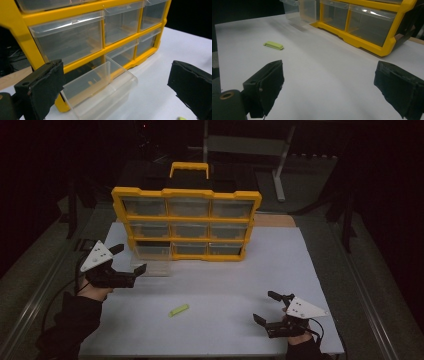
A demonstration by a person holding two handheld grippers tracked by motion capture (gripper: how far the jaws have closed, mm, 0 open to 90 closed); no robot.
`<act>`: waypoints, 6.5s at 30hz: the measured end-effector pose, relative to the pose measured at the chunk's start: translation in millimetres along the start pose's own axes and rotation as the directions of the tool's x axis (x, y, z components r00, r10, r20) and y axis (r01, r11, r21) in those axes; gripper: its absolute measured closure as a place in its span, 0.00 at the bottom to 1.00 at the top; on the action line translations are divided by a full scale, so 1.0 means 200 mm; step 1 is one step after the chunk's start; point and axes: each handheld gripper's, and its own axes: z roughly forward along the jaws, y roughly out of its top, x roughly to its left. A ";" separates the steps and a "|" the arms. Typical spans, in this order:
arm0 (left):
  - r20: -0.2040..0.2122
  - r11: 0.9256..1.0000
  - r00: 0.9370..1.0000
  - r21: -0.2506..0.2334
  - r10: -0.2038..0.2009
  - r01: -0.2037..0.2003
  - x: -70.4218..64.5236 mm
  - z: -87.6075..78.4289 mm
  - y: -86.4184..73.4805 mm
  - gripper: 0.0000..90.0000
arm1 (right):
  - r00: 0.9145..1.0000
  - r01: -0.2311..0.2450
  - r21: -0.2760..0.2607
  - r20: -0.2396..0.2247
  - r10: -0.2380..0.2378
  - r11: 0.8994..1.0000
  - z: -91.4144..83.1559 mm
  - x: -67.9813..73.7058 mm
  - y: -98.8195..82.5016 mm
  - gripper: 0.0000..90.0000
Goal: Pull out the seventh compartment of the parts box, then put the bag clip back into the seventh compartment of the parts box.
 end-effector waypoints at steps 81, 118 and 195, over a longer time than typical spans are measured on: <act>-0.149 0.990 0.979 -0.055 -0.137 0.130 -0.15 -0.09 -0.55 0.02 | 1.000 -0.026 0.023 0.018 0.025 0.999 0.01 -0.01 0.00 0.10; -0.144 0.991 0.982 -0.066 -0.124 0.115 -0.16 -0.10 -0.53 0.01 | 0.997 0.020 -0.043 -0.074 -0.023 0.999 0.05 0.03 0.49 0.10; -0.113 0.994 0.988 -0.055 -0.105 0.099 -0.17 -0.08 -0.54 0.01 | 0.907 0.230 0.413 -0.420 -0.040 0.881 1.11 0.37 0.23 1.00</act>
